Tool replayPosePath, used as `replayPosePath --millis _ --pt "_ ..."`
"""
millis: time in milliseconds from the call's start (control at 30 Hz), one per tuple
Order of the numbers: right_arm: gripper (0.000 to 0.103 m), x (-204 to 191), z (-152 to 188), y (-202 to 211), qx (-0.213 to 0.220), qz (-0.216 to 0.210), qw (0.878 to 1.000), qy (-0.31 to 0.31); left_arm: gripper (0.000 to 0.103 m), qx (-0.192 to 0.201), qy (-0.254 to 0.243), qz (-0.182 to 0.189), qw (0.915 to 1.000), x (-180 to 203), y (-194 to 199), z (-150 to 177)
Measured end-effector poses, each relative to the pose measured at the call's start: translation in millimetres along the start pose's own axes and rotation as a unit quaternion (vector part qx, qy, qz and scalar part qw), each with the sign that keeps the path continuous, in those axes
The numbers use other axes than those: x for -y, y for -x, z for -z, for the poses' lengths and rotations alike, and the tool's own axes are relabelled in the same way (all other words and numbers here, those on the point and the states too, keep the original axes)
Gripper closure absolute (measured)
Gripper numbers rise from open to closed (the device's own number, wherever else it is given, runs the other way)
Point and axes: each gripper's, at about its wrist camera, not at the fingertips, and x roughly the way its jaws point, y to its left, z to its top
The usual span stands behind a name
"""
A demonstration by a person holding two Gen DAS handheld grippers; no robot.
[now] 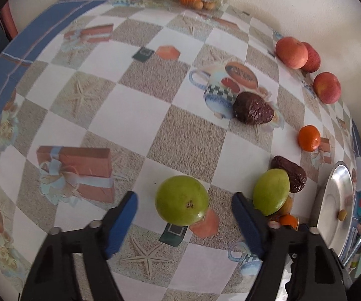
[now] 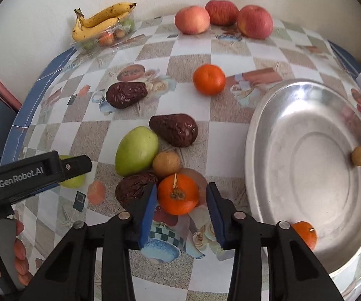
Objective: Organize fruits
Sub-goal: 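Grasp a stemmed tangerine with the right tool while the left tool grasps a green apple, then carry the tangerine and green apple over the basin and open both tools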
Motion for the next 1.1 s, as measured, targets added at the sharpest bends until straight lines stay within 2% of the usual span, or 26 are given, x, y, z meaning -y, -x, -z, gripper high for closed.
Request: replayPosePath --millis 33,100,133,300,600,867,1100 --pt "0.062 -0.2 0.4 -0.9 -0.002 -0.001 1.0 0.0 0.036 -0.004 0.003 0.003 1.0 -0.6 -1.8 0.0" --pt "0.064 -1.2 0.5 -2.1 -0.004 -0.004 1.0 0.001 0.056 -0.009 0.008 0.009 0.9999 -1.0 -3.5 0.2" --pt "0.066 -2.0 0.6 -1.8 -0.004 -0.006 1.0 0.002 0.059 -0.009 0.009 0.008 0.9999 -1.7 -3.7 0.2" --pt "0.066 -4.8 -0.1 0.6 0.002 -0.001 1.0 0.007 0.06 -0.002 0.022 0.022 0.9995 -4.6 1.9 -0.1" --pt "0.066 3.6 -9.0 30.1 0.052 -0.013 0.998 -0.019 0.06 0.031 0.009 0.045 0.9985 7.1 28.5 -1.9" --pt "0.066 41.4 -9.5 52.7 0.077 0.03 0.993 -0.079 0.06 0.042 -0.05 0.057 0.9962 45.2 35.5 6.1" --pt "0.066 95.2 -0.7 64.8 0.083 0.063 0.98 -0.167 0.06 0.034 -0.118 0.07 0.99 86.1 34.2 27.0"
